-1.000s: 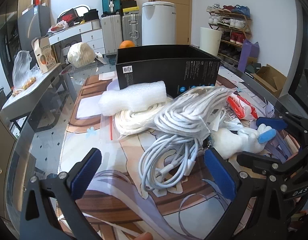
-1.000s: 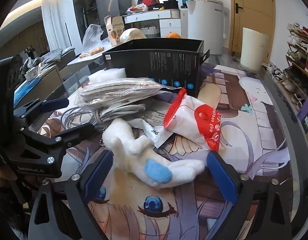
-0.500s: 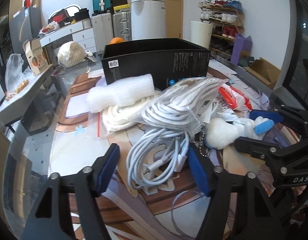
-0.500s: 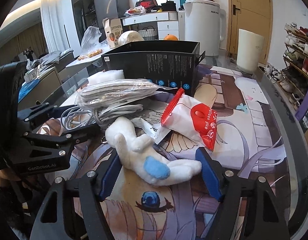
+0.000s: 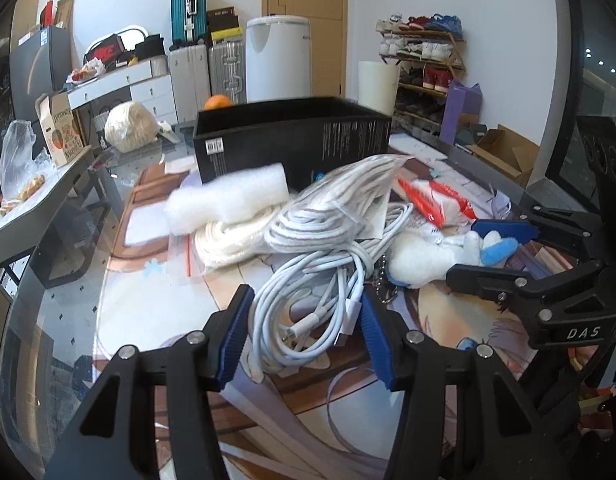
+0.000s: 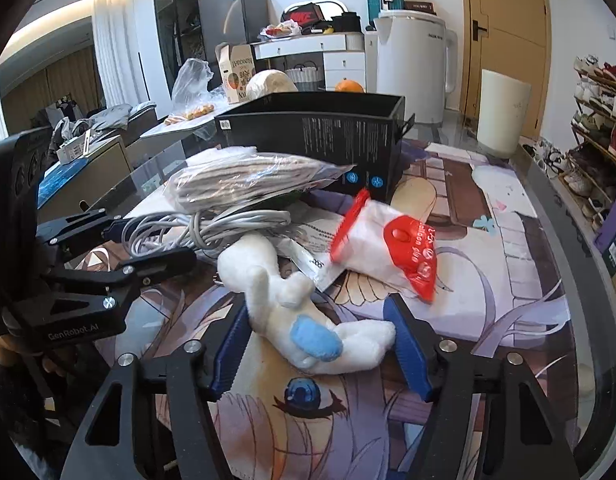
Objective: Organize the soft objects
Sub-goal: 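Lift the white plush toy with the right gripper toward the black box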
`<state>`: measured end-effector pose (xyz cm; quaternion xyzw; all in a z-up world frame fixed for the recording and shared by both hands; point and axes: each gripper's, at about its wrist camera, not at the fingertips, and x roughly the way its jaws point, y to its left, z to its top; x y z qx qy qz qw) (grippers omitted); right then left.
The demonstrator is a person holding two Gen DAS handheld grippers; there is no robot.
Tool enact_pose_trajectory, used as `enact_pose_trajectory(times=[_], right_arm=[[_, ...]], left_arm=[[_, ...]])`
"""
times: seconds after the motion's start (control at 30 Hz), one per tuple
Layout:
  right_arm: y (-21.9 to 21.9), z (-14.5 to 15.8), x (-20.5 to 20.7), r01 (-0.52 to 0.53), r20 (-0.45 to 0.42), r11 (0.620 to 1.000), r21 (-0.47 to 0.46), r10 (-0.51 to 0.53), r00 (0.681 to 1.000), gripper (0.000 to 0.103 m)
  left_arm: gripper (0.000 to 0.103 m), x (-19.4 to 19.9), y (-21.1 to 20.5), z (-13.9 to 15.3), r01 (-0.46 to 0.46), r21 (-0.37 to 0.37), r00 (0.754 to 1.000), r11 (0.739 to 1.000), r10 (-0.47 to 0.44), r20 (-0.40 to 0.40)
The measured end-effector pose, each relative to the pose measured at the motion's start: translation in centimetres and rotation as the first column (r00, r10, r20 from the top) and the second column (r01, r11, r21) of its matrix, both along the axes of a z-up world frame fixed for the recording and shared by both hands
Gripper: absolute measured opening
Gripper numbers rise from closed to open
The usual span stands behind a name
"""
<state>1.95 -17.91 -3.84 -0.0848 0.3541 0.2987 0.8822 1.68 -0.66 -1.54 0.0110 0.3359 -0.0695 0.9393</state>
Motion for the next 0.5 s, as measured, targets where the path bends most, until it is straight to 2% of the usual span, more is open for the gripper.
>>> enact_pose_trajectory(times=[0.17,0.4,0.5], right_arm=[[0.0,0.4,-0.4,-0.018,0.029,1.000,0.006,0.018,0.999,0.055],[0.3,0.5,-0.5,-0.067,0.028,0.998,-0.007,0.067,0.997,0.055],[0.7,0.4,-0.5,-0.092,0.023,0.995,-0.022,0.093,0.995,0.059]], left_arm=[[0.052,-0.3,0.2,0.4,0.008,-0.018,0.999,1.000,-0.008,0.031],[0.052,-0.7,0.3,1.0,0.019,-0.044,0.998,0.999,-0.016,0.063],[0.052,-0.9,0.5,1.4,0.017,-0.061,0.997,0.998,-0.012,0.077]])
